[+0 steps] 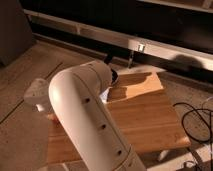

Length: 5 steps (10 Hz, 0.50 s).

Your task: Drag the pepper across the table

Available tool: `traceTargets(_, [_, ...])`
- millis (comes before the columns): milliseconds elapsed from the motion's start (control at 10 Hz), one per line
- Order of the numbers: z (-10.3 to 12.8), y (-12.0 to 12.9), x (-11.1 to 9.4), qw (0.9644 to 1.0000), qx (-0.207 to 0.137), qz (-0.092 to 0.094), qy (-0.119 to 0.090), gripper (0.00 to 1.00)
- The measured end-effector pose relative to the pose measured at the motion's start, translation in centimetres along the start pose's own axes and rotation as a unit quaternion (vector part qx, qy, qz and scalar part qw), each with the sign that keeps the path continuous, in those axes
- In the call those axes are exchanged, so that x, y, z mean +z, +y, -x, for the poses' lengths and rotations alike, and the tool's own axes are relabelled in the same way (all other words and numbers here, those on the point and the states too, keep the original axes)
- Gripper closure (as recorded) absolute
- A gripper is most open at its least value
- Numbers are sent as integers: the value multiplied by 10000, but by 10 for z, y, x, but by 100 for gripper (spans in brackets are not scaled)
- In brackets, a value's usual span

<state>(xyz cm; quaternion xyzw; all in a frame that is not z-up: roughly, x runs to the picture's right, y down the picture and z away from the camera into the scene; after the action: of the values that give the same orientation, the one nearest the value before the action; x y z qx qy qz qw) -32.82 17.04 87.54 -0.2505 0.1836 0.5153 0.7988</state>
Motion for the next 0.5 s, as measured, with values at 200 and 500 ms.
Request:
traceTargets(200, [7, 16, -2, 9997, -201, -122, -12, 100])
traceTargets(500, [15, 43, -3, 9986, -466, -252, -14, 100])
